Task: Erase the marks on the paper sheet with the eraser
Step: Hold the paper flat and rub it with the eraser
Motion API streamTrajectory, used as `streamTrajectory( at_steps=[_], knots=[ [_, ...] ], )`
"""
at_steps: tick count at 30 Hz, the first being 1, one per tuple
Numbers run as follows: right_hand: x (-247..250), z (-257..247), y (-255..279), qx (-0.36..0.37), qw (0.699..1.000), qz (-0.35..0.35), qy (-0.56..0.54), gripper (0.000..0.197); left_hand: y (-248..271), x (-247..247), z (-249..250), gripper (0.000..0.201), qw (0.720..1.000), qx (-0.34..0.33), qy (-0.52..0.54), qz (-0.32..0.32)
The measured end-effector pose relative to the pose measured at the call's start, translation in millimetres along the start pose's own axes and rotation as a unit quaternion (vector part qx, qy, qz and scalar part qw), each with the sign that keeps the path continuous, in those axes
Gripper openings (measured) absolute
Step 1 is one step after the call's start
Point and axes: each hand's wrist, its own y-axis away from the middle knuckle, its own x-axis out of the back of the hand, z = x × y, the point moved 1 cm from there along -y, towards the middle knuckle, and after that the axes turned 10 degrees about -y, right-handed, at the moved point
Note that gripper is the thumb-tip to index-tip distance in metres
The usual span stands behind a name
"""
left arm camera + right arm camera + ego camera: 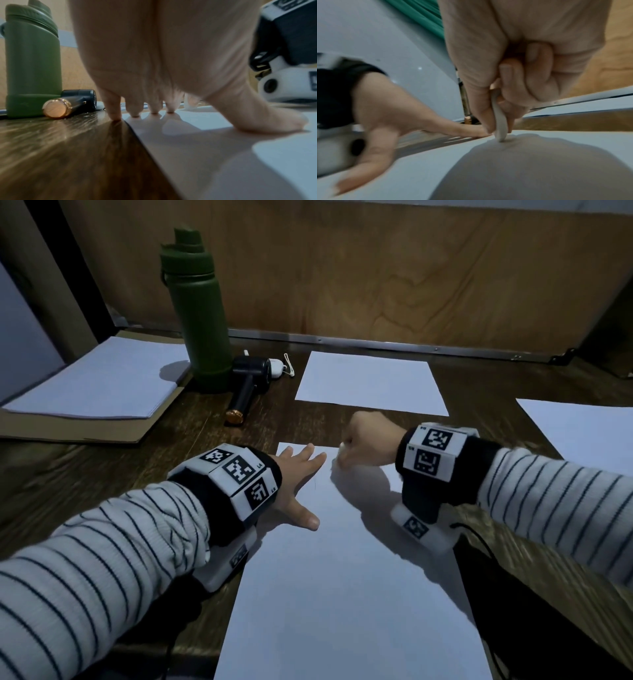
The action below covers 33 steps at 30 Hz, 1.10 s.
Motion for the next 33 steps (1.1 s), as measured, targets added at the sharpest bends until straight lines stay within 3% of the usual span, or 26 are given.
streamTrajectory(
  at_steps=[2, 5, 8, 12, 19, 24, 29, 33],
  knots=[
    [-10.7, -6.6, 4.8, 0.014, 1.000, -0.021, -0.012, 0.041, -0.7, -0.4, -1.3, 0.113, 1.000, -0.003, 0.001, 0.001],
    [-4.4, 0.1, 7.2, 0.001, 0.999, -0.035, 0.000, 0.023, -0.6, 0.6, -2.9, 0.113, 1.000, -0.001, -0.005, -0.003],
    [8.5, 10.2, 6.6, -0.040, 0.997, -0.047, 0.036, 0.027, 0.5, 0.4, -2.3, 0.113, 1.000, 0.000, -0.004, -0.004],
    [-5.3, -7.2, 2.0, -0.033, 0.998, -0.040, 0.025, 0.023, -1.6, -1.1, -3.4, 0.114, 1.000, -0.005, 0.001, 0.006],
    [7.1, 9.7, 7.3, -0.089, 0.994, -0.022, 0.051, 0.037, -1.0, -1.3, -3.1, 0.113, 1.000, -0.001, -0.002, 0.002],
    [-12.8, -12.0, -1.5, -0.049, 0.998, -0.024, 0.019, 0.032, -2.4, -0.5, -4.1, 0.114, 1.000, -0.003, -0.003, -0.003],
    [6.1, 16.2, 2.3, -0.095, 0.995, 0.012, 0.005, 0.022, -1.2, -0.7, -3.4, 0.113, 1.000, -0.002, -0.006, -0.003],
    [-4.2, 8.4, 3.1, -0.064, 0.998, 0.018, -0.002, 0.019, -0.9, -0.4, -3.5, 0.113, 1.000, 0.002, -0.007, -0.005]
  ],
)
